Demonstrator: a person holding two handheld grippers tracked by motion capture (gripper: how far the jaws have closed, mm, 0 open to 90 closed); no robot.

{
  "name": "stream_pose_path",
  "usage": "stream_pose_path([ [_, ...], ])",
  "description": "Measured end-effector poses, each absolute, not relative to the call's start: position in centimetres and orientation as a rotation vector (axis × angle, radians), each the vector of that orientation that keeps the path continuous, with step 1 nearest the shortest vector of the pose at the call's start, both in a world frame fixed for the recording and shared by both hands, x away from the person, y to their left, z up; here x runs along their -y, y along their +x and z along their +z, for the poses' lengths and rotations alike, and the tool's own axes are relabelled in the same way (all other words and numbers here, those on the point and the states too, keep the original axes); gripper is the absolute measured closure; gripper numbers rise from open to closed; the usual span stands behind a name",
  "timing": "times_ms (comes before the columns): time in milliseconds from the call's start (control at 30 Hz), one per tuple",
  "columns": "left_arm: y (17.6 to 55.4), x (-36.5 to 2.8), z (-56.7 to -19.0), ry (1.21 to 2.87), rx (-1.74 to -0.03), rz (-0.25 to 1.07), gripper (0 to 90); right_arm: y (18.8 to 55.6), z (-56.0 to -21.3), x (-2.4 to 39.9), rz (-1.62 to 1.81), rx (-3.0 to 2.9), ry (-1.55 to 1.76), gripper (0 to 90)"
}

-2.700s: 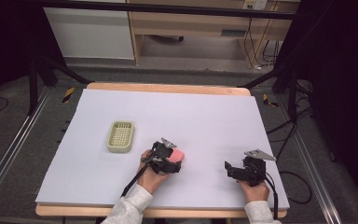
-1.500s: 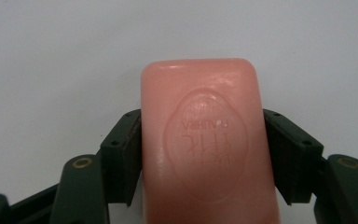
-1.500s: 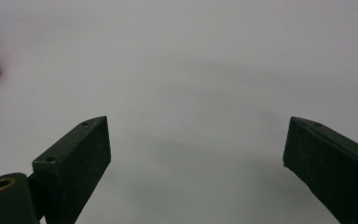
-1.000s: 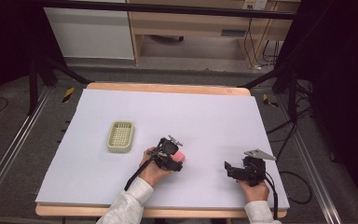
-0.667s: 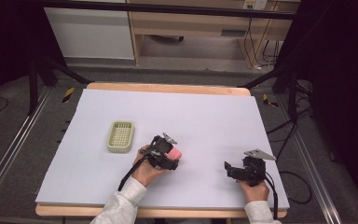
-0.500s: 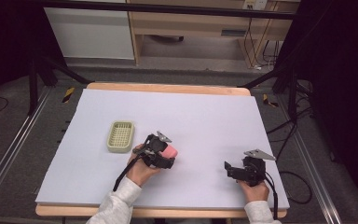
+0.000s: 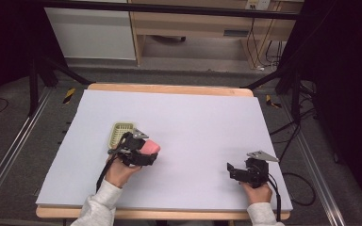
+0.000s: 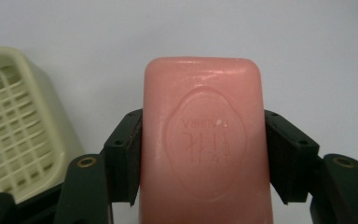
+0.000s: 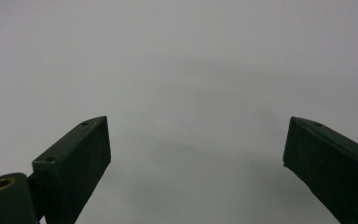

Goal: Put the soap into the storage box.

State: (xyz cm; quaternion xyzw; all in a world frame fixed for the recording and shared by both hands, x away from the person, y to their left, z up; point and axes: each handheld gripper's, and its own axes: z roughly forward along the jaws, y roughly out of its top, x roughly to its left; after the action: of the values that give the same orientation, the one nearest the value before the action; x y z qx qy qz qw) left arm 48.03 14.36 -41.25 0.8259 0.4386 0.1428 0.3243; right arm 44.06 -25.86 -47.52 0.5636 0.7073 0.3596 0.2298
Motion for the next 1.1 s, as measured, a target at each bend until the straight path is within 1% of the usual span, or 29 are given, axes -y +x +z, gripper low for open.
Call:
stream_pose_path([
  [200,48.1,-17.3,-40.6,2.14,-1.196,0.405,36.9,44.0,-47.5,25.8,0.987,-1.944,1.551,7.8],
  [367,48.4,-18.8,-40.2,2.134,-1.231,0.434,36.9,44.1,-47.5,25.8,0.988,-1.944,1.552,7.8],
  [700,49.9,-20.1,-39.1,2.116,-1.287,0.486,36.9,44.0,-47.5,25.9,0.988,-1.94,1.546,7.8],
  [1100,52.1,-21.4,-38.7,2.08,-1.365,0.501,36.9,44.0,-47.5,25.9,0.991,-1.939,1.551,7.8],
])
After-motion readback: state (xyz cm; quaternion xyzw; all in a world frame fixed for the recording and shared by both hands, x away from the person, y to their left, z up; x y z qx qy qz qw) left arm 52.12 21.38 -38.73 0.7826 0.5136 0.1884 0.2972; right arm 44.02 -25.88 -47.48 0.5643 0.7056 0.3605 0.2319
